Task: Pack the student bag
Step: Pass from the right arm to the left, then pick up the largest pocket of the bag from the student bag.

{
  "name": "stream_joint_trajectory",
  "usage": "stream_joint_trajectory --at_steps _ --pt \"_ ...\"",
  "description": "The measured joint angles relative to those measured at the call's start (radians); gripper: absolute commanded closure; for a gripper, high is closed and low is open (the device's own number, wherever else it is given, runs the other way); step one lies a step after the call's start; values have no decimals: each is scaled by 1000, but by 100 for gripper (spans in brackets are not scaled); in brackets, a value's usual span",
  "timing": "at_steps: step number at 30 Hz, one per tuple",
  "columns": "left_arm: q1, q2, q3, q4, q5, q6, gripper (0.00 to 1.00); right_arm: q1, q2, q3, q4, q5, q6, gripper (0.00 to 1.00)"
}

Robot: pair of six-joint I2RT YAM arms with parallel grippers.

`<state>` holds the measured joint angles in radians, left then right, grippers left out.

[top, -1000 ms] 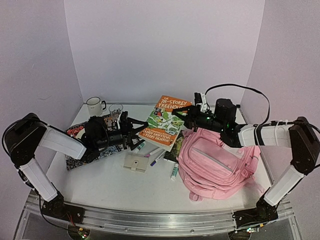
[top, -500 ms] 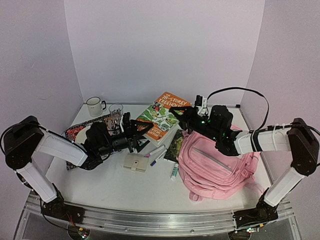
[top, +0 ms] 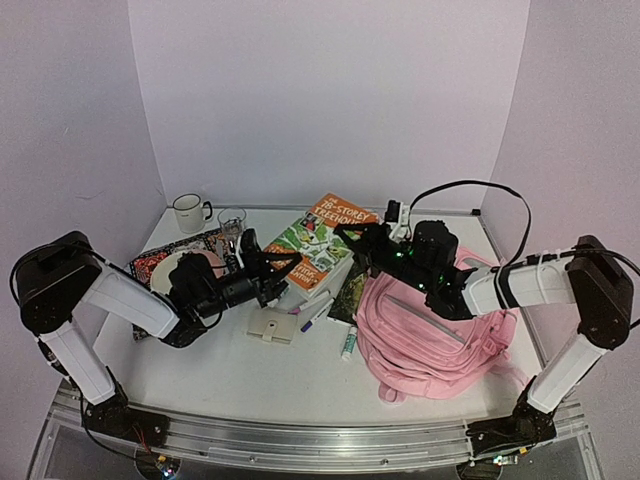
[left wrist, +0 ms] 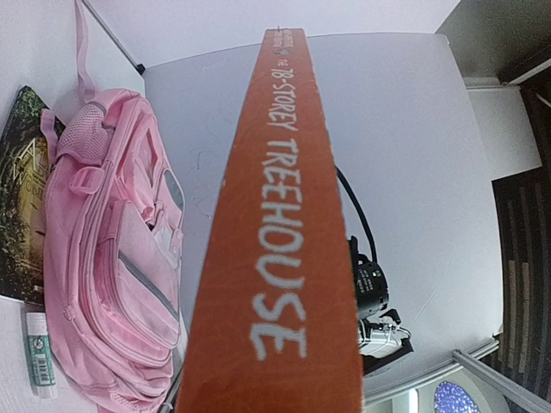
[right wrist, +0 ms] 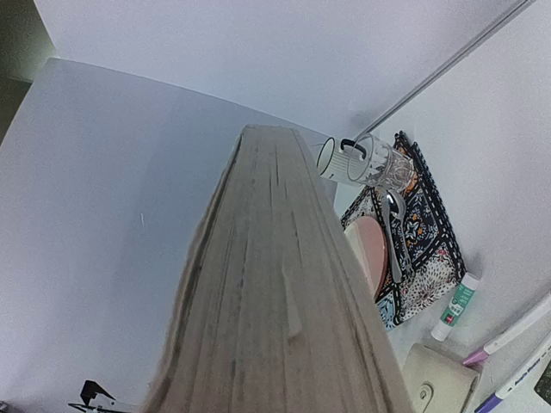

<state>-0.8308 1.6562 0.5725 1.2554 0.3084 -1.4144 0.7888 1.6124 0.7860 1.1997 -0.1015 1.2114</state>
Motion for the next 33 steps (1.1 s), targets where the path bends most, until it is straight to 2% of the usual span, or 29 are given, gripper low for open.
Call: stream_joint_trajectory --at_steps 2,7,13,19,25,30,33 --pt "0 0 -14 10 -4 0 100 2 0 1 -17 -9 -26 59" --pt "28 -7 -62 7 6 0 100 2 -6 30 -162 -40 -150 43" --pt "114 -26 -125 -18 10 1 100 1 -85 124 -558 -31 -378 29" --pt "179 -28 -154 -69 29 0 100 1 -199 191 -935 68 -577 11" --pt "190 -26 -155 -78 95 1 100 -62 -225 200 -1229 148 -678 6" --pt "193 -23 -156 -78 145 4 100 -214 -321 109 -1328 173 -693 3" --pt "193 -16 -156 -81 170 9 100 -240 -350 77 -1350 173 -693 2"
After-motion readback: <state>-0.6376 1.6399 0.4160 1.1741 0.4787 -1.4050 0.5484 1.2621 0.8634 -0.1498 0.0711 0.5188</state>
